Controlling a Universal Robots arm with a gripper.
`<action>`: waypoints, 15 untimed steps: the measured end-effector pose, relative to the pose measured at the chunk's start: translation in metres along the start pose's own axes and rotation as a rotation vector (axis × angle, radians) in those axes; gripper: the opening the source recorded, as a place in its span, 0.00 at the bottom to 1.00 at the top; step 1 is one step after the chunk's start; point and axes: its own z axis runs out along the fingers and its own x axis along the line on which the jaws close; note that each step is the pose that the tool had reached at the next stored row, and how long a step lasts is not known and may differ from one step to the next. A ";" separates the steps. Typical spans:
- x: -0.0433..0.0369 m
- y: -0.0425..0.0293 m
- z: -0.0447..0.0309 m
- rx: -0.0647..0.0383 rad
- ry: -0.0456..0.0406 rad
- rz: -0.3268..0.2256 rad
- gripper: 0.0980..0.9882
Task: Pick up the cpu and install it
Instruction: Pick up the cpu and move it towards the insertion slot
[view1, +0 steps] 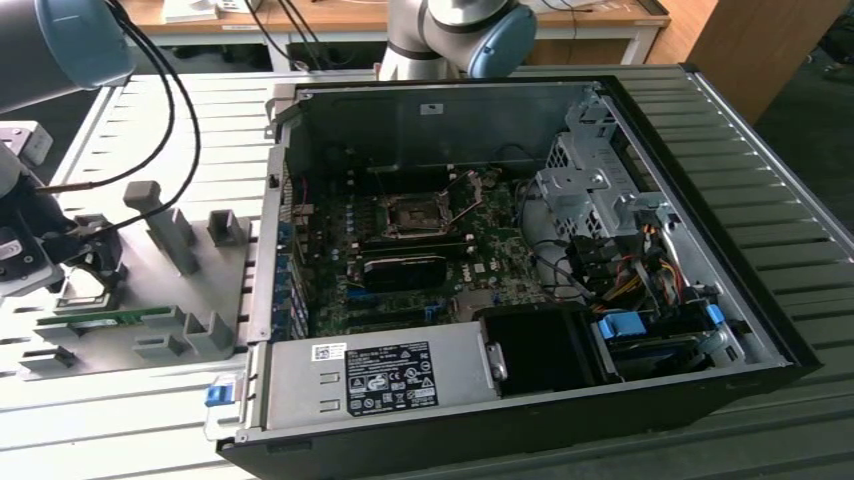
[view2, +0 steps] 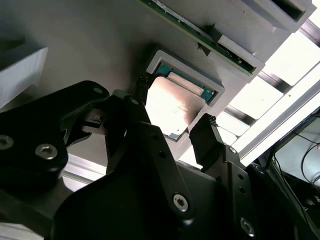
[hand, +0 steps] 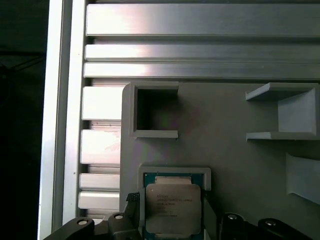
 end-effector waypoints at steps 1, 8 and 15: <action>0.0002 0.0000 -0.0001 0.003 -0.0018 0.000 0.58; 0.0010 0.0000 -0.0001 0.011 -0.0144 -0.001 0.58; 0.0018 0.0000 0.0004 0.011 -0.0192 -0.001 0.48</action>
